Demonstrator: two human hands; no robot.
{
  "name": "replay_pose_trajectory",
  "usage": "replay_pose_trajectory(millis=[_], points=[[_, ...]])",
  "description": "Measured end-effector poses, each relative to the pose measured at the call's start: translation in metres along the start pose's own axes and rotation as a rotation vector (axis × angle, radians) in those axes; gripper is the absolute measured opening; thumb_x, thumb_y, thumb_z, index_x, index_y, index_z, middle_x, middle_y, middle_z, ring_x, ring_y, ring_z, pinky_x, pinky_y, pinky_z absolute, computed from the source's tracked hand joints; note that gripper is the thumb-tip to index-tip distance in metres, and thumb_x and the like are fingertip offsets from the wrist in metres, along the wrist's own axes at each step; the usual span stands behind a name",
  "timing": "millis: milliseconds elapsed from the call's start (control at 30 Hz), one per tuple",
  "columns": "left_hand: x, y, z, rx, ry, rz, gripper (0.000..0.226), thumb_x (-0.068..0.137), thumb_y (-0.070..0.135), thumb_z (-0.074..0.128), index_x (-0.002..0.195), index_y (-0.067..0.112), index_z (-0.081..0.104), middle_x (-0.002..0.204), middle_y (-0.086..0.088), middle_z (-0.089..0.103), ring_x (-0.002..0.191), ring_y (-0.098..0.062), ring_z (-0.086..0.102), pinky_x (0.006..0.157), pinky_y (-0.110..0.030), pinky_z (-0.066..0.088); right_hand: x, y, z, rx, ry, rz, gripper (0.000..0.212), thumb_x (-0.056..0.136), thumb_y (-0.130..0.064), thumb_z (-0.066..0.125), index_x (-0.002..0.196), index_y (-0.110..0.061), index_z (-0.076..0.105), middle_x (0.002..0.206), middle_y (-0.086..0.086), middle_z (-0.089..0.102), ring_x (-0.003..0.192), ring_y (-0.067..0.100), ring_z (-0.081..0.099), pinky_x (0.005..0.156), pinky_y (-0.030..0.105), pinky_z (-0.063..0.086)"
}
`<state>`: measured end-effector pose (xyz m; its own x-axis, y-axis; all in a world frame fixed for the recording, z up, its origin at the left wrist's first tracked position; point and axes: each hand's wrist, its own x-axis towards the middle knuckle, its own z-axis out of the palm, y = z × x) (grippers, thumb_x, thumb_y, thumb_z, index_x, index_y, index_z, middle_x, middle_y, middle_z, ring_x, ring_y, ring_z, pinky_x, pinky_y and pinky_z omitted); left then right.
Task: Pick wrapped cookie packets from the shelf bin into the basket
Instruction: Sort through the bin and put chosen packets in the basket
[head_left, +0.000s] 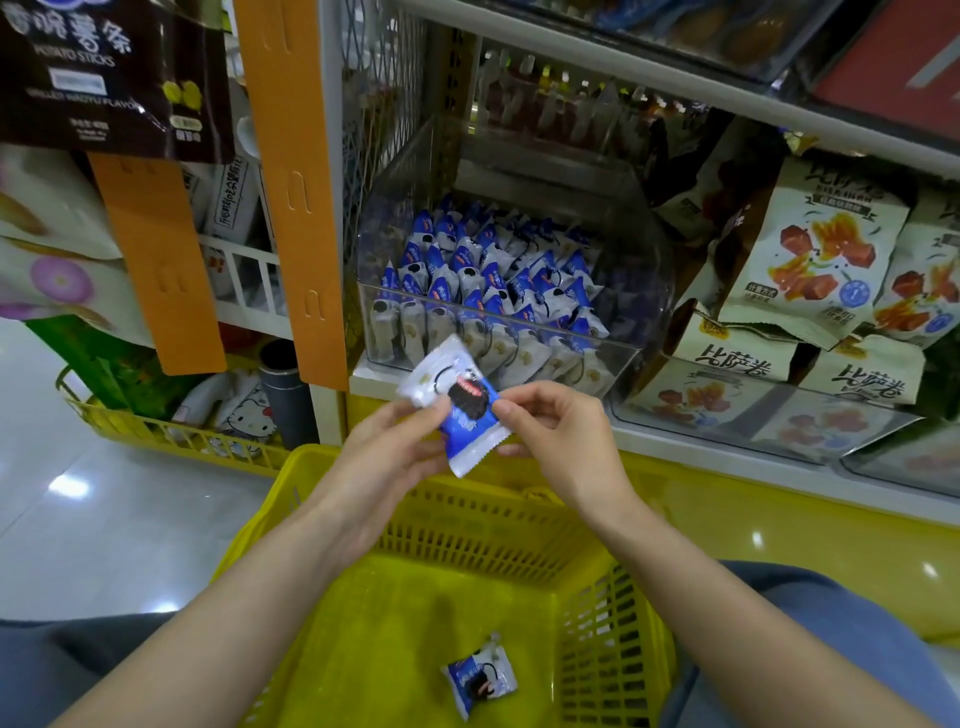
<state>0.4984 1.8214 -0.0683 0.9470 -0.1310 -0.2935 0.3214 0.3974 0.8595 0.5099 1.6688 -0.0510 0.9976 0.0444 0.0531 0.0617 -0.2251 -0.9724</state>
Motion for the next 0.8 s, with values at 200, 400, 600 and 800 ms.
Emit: replay_pose_trajectory(millis=[200, 400, 600, 800], points=[[0.000, -0.007, 0.000, 0.330, 0.038, 0.119, 0.024, 0.087, 0.004, 0.059, 0.110, 0.006, 0.060, 0.095, -0.008, 0.067, 0.062, -0.006, 0.064, 0.062, -0.018, 0.055, -0.002, 0.007, 0.006, -0.003, -0.116, 0.183, 0.028, 0.089, -0.010, 0.058, 0.114, -0.009, 0.044, 0.092, 0.005, 0.064, 0.076, 0.006, 0.060, 0.068, 0.018, 0.054], [-0.002, -0.002, -0.007, 0.647, -0.162, 0.148, 0.026, 0.085, 0.003, 0.061, 0.109, 0.012, 0.062, 0.081, 0.003, 0.065, 0.057, 0.004, 0.054, 0.055, -0.012, 0.045, -0.001, 0.008, 0.002, -0.023, -0.069, 0.220, 0.042, 0.087, -0.023, 0.062, 0.123, -0.013, 0.045, 0.114, 0.005, 0.062, 0.094, 0.011, 0.064, 0.071, 0.020, 0.053], [0.004, 0.004, -0.009, 0.433, 0.093, 0.219, 0.008, 0.086, 0.004, 0.060, 0.091, 0.006, 0.066, 0.080, -0.007, 0.068, 0.061, -0.003, 0.063, 0.056, -0.011, 0.050, 0.003, 0.004, -0.005, 0.036, -0.097, 0.225, 0.015, 0.085, -0.021, 0.064, 0.093, -0.010, 0.058, 0.094, 0.009, 0.069, 0.075, 0.010, 0.067, 0.064, 0.022, 0.056], [0.006, 0.011, -0.014, 0.536, 0.135, 0.277, 0.014, 0.090, 0.015, 0.057, 0.085, 0.006, 0.067, 0.080, -0.003, 0.070, 0.069, -0.003, 0.063, 0.058, -0.014, 0.050, -0.003, 0.002, -0.001, -0.130, -0.072, 0.068, 0.019, 0.093, -0.025, 0.051, 0.084, -0.009, 0.056, 0.078, 0.006, 0.067, 0.073, 0.010, 0.062, 0.065, 0.028, 0.050]])
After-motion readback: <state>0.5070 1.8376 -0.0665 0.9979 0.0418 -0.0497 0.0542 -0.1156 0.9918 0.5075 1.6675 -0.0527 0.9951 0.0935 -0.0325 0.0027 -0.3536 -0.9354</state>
